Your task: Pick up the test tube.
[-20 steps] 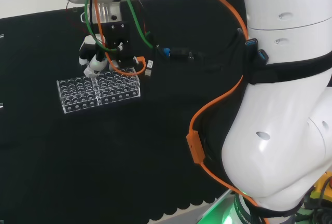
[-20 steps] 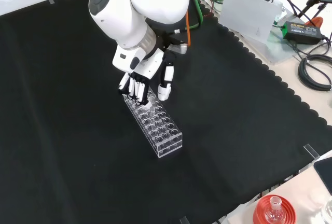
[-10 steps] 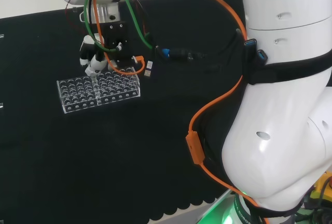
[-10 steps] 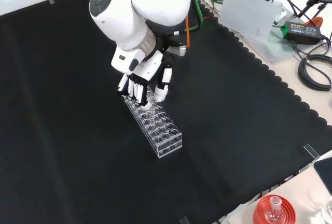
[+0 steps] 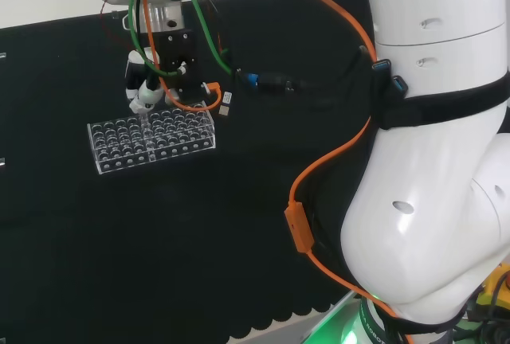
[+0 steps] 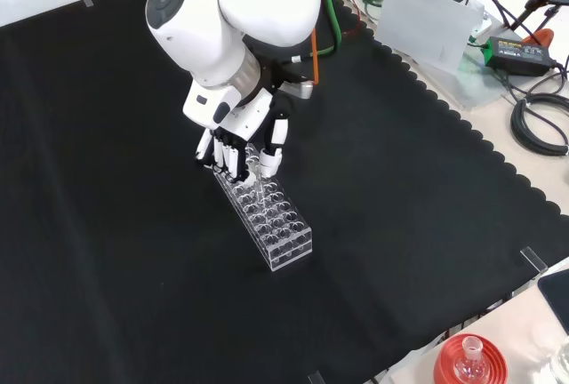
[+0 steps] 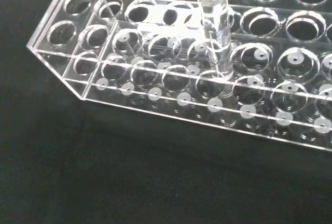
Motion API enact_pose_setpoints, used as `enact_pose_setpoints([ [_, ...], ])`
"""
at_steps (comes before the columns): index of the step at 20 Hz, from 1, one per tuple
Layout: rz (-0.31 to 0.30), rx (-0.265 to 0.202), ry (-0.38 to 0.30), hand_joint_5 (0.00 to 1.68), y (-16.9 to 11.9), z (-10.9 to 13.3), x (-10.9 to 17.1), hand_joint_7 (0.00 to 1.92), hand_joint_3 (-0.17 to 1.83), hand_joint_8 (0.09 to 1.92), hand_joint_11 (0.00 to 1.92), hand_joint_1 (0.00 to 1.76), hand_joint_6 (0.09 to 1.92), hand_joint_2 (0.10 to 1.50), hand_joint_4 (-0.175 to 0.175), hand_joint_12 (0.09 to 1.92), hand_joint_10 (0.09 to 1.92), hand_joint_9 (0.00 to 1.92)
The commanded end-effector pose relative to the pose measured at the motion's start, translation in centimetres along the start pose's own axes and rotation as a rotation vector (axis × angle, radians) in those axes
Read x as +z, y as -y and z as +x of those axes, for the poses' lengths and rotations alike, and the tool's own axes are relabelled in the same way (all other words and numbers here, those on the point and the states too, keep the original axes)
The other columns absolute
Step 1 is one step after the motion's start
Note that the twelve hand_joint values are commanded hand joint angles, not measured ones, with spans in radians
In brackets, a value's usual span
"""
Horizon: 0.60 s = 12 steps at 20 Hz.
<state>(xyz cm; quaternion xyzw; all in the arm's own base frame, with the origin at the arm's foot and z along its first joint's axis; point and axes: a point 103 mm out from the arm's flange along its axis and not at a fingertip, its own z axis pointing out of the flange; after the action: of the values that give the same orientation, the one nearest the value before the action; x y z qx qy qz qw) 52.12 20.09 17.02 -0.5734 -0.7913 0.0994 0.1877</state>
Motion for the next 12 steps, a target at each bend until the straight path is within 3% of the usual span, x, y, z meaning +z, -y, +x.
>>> enact_pose_setpoints([
  [1, -0.011, -0.002, 0.023, 1.05, -0.29, -0.38, 0.1, 1.2, -0.09, 0.64, 0.32, 1.21, 0.81, 1.08, -0.138, 1.48, 0.68, 0.89],
  [5, -0.024, -0.005, 0.059, 1.17, -0.39, -0.02, 0.07, 1.23, -0.04, 0.63, 0.41, 1.29, 0.66, 1.03, -0.174, 1.43, 0.62, 1.02],
  [8, -0.033, -0.007, 0.08, 1.26, -0.43, 0.15, -0.16, 1.46, -0.15, 0.34, 0.48, 1.32, 0.41, 1.04, -0.175, 1.37, 0.54, 1.16],
  [9, -0.034, -0.007, 0.087, 1.3, -0.46, 0.21, -0.24, 1.45, -0.16, 0.32, 0.51, 1.32, 0.39, 1.04, -0.175, 1.36, 0.51, 1.2],
  [12, -0.047, -0.01, 0.099, 1.27, -0.37, 0.36, -0.44, 1.34, -0.12, 0.49, 0.55, 1.38, 0.49, 1.03, -0.175, 1.32, 0.53, 1.24],
])
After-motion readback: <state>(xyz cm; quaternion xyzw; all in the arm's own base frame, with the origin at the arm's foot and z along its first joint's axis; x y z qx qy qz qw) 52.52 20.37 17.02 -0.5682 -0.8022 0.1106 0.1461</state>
